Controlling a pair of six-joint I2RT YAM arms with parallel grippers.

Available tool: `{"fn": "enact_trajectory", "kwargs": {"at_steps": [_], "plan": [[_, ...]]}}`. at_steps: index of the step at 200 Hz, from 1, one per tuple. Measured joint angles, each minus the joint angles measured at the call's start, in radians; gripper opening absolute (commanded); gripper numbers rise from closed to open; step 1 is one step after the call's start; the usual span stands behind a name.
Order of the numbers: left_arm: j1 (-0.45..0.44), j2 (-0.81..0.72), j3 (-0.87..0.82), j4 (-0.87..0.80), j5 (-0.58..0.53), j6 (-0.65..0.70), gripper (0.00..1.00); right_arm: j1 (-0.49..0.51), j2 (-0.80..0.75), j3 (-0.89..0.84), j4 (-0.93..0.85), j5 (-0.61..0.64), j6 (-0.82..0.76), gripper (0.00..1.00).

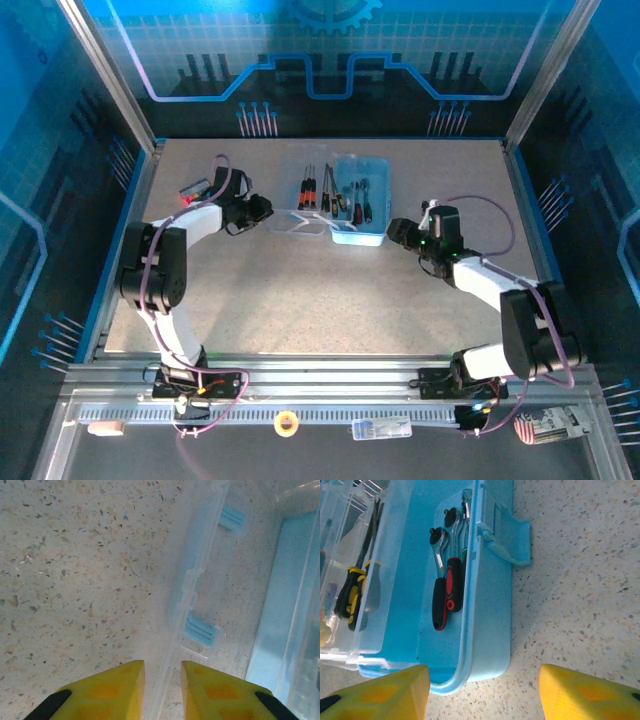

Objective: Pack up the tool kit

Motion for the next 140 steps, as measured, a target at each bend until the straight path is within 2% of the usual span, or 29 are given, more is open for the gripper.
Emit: {"fn": "enact_trajectory", "kwargs": {"at_steps": [50,140], "plan": [[-0.003,0.013,0.008,-0.014,0.002,0.021,0.22,-0.027,0.146,0.113,0.002,-0.088,0.022,0.55],[-0.027,0.052,0.045,-0.039,-0.027,0.084,0.13,-0.067,0.236,0.203,0.001,-0.159,0.042,0.54]]}}
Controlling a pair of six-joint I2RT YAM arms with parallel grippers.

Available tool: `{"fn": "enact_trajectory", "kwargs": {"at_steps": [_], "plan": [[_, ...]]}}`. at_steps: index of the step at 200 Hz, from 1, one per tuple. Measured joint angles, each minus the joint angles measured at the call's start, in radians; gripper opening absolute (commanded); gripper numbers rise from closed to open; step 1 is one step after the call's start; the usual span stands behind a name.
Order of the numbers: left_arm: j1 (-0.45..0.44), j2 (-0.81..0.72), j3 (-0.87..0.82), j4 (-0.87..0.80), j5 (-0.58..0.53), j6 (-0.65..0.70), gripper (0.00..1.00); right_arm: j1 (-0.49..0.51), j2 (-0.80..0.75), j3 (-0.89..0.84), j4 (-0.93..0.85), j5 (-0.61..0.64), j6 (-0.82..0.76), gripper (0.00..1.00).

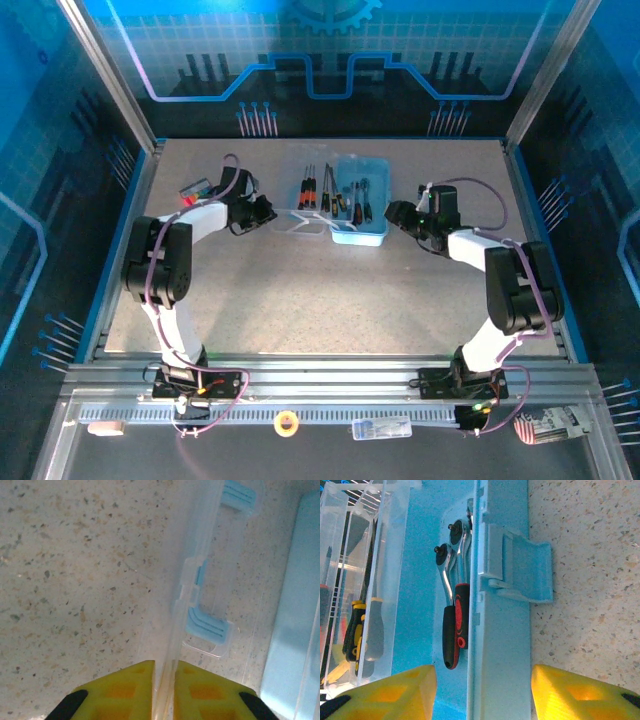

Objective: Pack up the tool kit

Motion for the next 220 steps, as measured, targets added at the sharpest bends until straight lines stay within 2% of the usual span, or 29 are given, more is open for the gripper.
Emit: {"fn": "enact_trajectory", "kwargs": {"at_steps": [56,103,137,183,220], "plan": [[-0.019,0.009,0.014,-0.002,-0.036,0.036,0.11,-0.019,0.013,0.002,0.0,-0.025,0.017,0.54],[-0.024,0.009,0.014,0.005,-0.055,0.062,0.02,-0.03,0.013,0.002,0.0,-0.032,0.025,0.54],[-0.029,0.005,0.014,0.002,-0.071,0.077,0.0,-0.037,0.016,0.002,0.0,-0.042,0.026,0.54],[-0.062,-0.035,0.014,-0.072,-0.157,0.084,0.0,-0.041,0.031,0.01,-0.001,-0.044,0.025,0.54],[-0.114,-0.108,0.014,-0.183,-0.286,0.101,0.0,-0.048,0.039,0.031,0.0,-0.043,0.025,0.54]]}}
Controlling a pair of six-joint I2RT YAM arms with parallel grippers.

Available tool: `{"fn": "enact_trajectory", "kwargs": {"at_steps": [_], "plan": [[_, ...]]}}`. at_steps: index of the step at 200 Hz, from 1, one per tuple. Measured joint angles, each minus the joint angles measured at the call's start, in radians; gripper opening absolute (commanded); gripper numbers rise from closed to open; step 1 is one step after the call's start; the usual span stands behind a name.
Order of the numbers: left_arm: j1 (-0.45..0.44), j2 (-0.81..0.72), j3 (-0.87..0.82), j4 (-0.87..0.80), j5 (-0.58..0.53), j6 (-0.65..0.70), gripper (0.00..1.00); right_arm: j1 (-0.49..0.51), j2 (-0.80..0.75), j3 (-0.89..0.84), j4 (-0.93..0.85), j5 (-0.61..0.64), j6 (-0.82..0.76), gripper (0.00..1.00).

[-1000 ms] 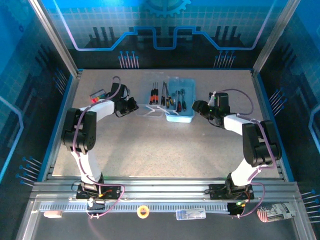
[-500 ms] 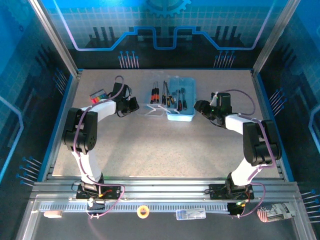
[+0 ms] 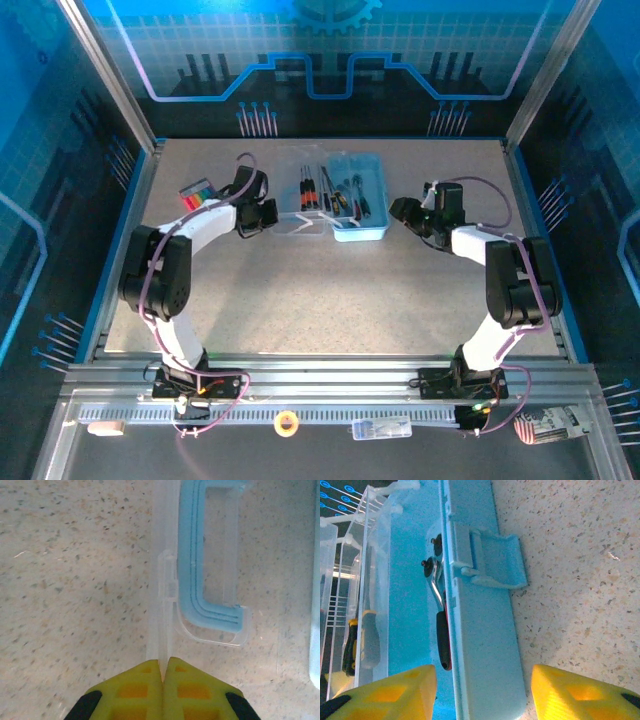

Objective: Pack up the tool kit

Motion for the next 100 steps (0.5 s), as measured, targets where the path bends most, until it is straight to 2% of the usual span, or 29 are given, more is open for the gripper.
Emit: {"fn": "enact_trajectory", "kwargs": {"at_steps": [55,100], "plan": [[-0.058,-0.096,-0.007,-0.102,-0.13,0.032,0.0,-0.011,0.026,0.0,-0.002,0.0,0.0,0.53],[-0.113,-0.116,0.025,-0.212,-0.232,0.052,0.0,-0.011,0.042,0.0,-0.019,0.0,0.0,0.52]]}}
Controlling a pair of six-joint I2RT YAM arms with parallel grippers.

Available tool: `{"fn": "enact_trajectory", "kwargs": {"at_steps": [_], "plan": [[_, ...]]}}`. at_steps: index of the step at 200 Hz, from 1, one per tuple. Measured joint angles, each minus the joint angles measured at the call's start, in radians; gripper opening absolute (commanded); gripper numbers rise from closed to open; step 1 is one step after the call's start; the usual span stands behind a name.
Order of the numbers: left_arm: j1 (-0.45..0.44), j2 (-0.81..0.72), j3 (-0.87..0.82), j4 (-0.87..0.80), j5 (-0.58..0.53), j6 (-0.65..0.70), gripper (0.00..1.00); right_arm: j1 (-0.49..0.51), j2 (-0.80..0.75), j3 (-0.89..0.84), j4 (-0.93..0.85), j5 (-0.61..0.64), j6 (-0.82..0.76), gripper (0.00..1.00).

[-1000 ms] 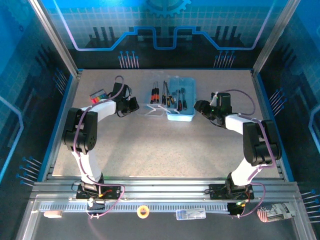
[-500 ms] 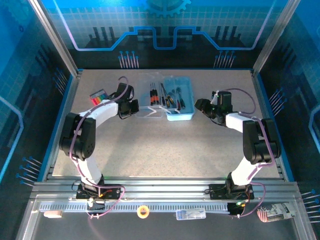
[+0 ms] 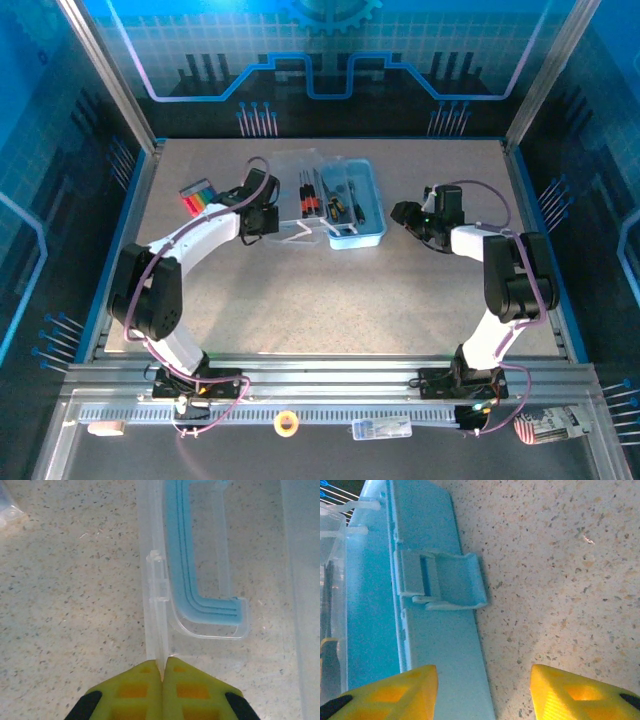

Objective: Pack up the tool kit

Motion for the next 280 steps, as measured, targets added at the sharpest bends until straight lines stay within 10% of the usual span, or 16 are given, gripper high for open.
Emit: {"fn": "enact_trajectory", "kwargs": {"at_steps": [280], "plan": [[-0.264,0.07,0.525,-0.543,-0.304,0.088,0.06,0.225,0.063,-0.037,0.1,-0.031,0.042,0.49]]}}
